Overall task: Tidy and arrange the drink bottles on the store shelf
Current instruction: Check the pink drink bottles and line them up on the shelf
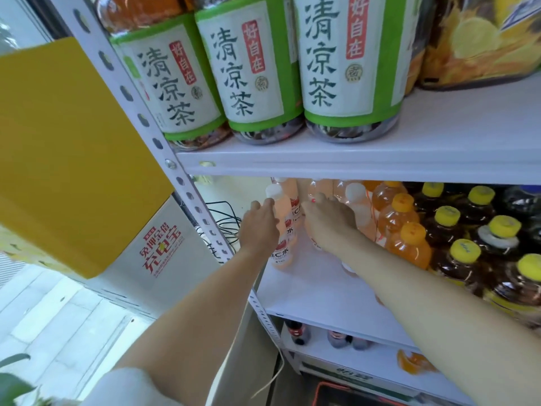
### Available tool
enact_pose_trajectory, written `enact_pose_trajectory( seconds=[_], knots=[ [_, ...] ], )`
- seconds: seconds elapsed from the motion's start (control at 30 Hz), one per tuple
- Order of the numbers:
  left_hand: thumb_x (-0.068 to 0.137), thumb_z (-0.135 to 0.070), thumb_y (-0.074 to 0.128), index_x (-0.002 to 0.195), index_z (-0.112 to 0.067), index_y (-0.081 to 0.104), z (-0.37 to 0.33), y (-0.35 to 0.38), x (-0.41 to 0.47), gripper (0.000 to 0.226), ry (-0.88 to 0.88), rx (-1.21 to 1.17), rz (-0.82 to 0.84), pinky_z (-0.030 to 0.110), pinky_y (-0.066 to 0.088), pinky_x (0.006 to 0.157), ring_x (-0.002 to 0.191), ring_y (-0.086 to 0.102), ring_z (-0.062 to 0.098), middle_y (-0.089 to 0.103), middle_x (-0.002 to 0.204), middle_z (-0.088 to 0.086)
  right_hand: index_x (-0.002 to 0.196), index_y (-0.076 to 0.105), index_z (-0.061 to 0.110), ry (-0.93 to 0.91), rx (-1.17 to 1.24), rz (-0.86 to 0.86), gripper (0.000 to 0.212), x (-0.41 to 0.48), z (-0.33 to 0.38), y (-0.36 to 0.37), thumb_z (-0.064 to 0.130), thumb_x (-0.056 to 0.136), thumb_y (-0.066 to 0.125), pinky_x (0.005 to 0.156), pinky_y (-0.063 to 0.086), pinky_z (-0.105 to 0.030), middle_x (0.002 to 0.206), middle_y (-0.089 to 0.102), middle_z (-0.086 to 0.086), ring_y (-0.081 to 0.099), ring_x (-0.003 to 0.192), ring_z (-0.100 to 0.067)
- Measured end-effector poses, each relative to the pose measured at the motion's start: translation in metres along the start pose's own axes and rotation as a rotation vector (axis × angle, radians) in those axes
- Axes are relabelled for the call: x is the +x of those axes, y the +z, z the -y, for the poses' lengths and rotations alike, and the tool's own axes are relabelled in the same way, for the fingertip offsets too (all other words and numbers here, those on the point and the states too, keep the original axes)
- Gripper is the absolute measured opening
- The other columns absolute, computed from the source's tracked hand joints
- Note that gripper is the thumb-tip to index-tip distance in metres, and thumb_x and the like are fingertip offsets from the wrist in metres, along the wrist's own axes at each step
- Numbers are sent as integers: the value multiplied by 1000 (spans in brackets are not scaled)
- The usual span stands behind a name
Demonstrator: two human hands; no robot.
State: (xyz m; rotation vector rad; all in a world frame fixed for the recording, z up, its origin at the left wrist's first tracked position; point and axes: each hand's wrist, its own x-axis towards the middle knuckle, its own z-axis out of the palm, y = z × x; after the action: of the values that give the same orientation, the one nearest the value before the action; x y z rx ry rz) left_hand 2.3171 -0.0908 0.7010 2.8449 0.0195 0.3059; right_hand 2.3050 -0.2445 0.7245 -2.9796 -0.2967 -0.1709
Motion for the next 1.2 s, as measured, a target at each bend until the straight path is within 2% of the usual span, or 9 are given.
enact_pose_trajectory(
  seconds=[0.13, 0.33, 0.47, 0.57, 0.67, 0.8, 0.9, 1.07, 1.2],
  knots=[
    [95, -9, 55, 131, -18, 50, 2, -2, 0, 38, -13, 18, -7, 39, 48, 74, 107, 51, 30, 54, 116, 10, 118, 55, 13, -17, 210, -48, 34, -22, -4, -6, 5, 85, 57, 80, 48, -38, 123, 55, -11, 55, 109, -34],
    [92, -11, 55, 143, -20, 37, 0, -6, 1, 54, -154, -137, 87, 44, 44, 92, 121, 42, 35, 48, 129, 15, 128, 54, 30, 134, 749, -227, 49, -62, -4, -15, 6, 86, 63, 86, 40, -24, 129, 52, 1, 53, 112, -17],
    [89, -12, 58, 151, -20, 23, -7, -24, -10, 71, -244, -271, 118, 45, 38, 102, 134, 31, 35, 32, 148, 16, 123, 57, 38, 156, 1069, -309, 54, -94, -1, -24, 3, 84, 70, 106, 45, -39, 133, 56, 14, 51, 125, -11],
    [94, -16, 55, 140, -24, 43, -10, -46, -45, 48, -62, -584, 84, 37, 42, 103, 129, 45, 18, 45, 146, 2, 116, 63, 41, 148, 1314, -337, 56, -118, -1, -36, -5, 84, 67, 98, 51, -36, 129, 62, 9, 58, 119, -11],
    [93, -47, 56, 125, -31, 61, -9, -69, -98, 36, 115, -1035, 495, 32, 46, 102, 117, 59, 3, 66, 125, -13, 118, 64, 22, 74, 1604, -287, 47, -136, -4, -52, -9, 84, 63, 75, 54, -18, 118, 69, -6, 68, 100, -10],
    [78, -61, 71, 125, -35, 61, -12, -84, -142, 55, 204, -1204, 900, 29, 51, 98, 119, 62, 16, 69, 125, -5, 123, 59, 4, 39, 1884, -219, 47, -148, 4, -66, 8, 77, 68, 73, 59, -34, 107, 71, -19, 69, 95, -28],
    [67, -48, 80, 111, -29, 72, -14, -85, -155, 48, 86, -1350, 868, 39, 55, 93, 105, 70, 25, 74, 111, 9, 126, 61, 10, 97, 1931, -260, 51, -150, 21, -64, 19, 77, 69, 76, 57, -37, 115, 68, -20, 67, 104, -32],
    [77, -35, 77, 103, -40, 71, -17, -86, -163, 27, 7, -1407, 615, 23, 56, 78, 98, 72, 16, 76, 103, -1, 129, 54, 49, 235, 1532, -377, 52, -161, 43, -45, 62, 80, 66, 101, 45, -40, 135, 58, 16, 55, 124, -4],
    [81, -45, 74, 120, -31, 65, -18, -92, -157, 42, -40, -1487, 556, 29, 58, 83, 103, 71, 16, 75, 109, -2, 134, 36, 63, 268, 1407, -92, 68, -201, 50, -16, 73, 73, 66, 87, 52, -19, 137, 53, 24, 55, 122, 3]
  ],
)
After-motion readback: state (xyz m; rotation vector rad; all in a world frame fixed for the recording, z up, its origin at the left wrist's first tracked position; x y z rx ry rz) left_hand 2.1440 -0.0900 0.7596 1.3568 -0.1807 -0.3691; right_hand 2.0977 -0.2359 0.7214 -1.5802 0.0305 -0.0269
